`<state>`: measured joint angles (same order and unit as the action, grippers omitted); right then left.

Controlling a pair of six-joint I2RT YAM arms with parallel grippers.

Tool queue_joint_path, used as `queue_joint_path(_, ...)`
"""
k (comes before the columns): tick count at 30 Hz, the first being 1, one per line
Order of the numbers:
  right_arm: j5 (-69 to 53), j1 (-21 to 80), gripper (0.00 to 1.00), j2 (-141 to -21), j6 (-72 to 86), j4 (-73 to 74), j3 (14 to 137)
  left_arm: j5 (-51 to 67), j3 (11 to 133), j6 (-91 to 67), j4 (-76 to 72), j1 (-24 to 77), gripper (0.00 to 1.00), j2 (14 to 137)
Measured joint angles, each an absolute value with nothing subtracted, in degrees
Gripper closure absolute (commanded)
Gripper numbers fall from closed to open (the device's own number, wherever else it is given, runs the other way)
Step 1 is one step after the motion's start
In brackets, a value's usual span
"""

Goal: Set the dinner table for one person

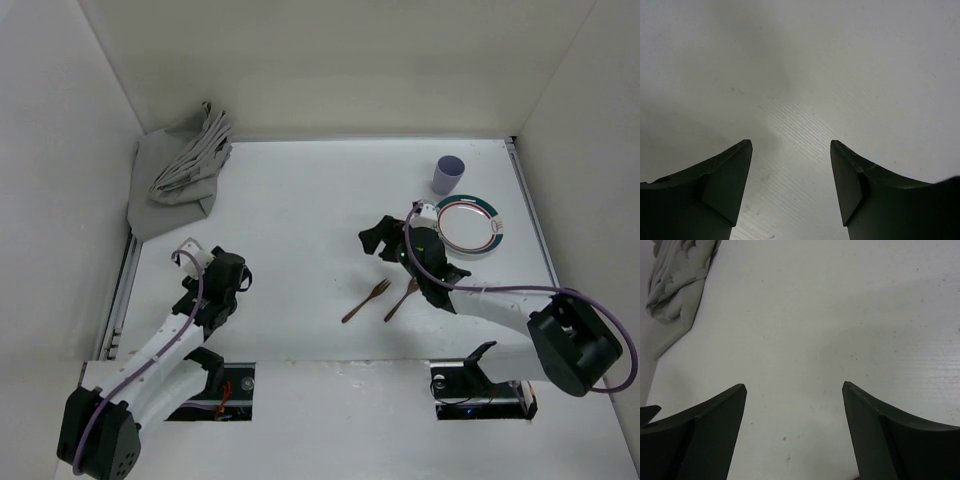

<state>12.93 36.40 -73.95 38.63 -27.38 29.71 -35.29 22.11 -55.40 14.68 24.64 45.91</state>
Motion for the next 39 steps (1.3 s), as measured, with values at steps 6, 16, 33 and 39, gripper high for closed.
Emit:
queue_joint_path(6, 12.91, 36.45, 0.27, -74.72, 38.57, -27.42, 30.33, -34.85, 21.32, -55.33, 11.60, 22.41, 0.38, 44.82)
queue_joint_path(16, 12.45, 37.54, 0.80, -75.24, 38.11, -26.15, 31.86, -34.92, 20.58, -55.46, 5.26, 17.61, 0.85, 50.96)
queue_joint_path(33, 12.34, 39.86, 0.21, -78.87, 36.23, -25.93, 33.28, -33.15, 49.15, -46.70, -15.27, 2.17, 0.44, 88.62)
queue_joint_path(39, 12.19, 40.14, 0.21, -78.94, 36.21, -25.96, 33.36, -27.38, 58.48, -41.45, -16.56, -1.96, 0.44, 102.26)
